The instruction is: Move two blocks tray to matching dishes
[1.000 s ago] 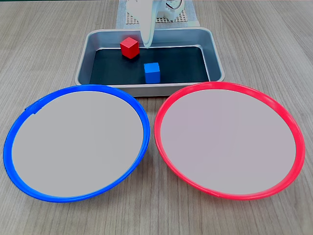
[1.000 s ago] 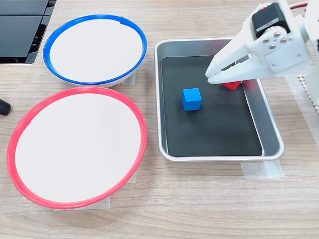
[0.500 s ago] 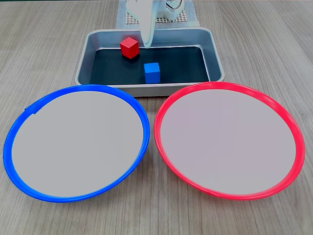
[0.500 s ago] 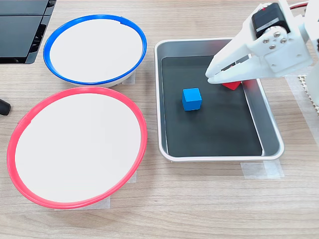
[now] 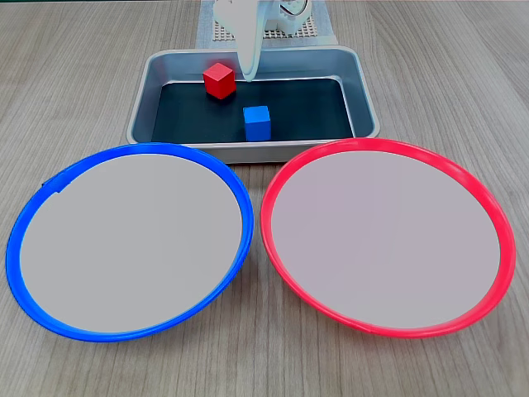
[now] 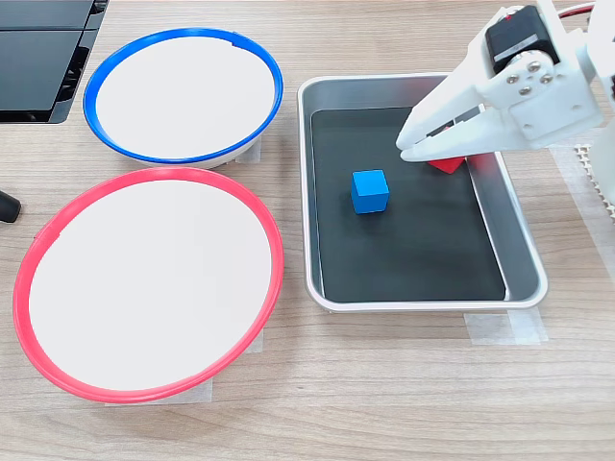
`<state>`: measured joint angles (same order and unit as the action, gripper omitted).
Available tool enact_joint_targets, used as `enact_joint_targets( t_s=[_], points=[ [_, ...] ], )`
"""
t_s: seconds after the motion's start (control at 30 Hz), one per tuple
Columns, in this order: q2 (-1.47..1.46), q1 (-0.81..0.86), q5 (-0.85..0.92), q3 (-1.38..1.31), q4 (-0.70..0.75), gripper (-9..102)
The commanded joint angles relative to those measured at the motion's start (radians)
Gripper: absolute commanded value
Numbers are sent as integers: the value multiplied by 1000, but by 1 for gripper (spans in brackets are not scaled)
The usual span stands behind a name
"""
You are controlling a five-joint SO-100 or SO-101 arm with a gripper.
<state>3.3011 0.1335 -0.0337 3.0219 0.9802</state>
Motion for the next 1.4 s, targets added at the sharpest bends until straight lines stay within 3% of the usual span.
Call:
enact_joint_targets(
  t_s=[0.0,0.1,0.27,0.37,0.53,0.9,1.13,1.23,1.37],
  points=[
    [-34,18,149,-38,-83,0],
    [-172,11,459,-160,-98,0],
    [-615,37,1014,-453,40,0],
    [-928,58,1273,-655,101,9],
    [-1269,23,1517,-857,152,21],
    [-1563,-61,1669,-937,58,24],
    [-1611,-74,1697,-963,52,0],
    [-1603,-77,1671,-1045,110,0],
    [-1618,-77,1528,-1373,328,0]
  ],
)
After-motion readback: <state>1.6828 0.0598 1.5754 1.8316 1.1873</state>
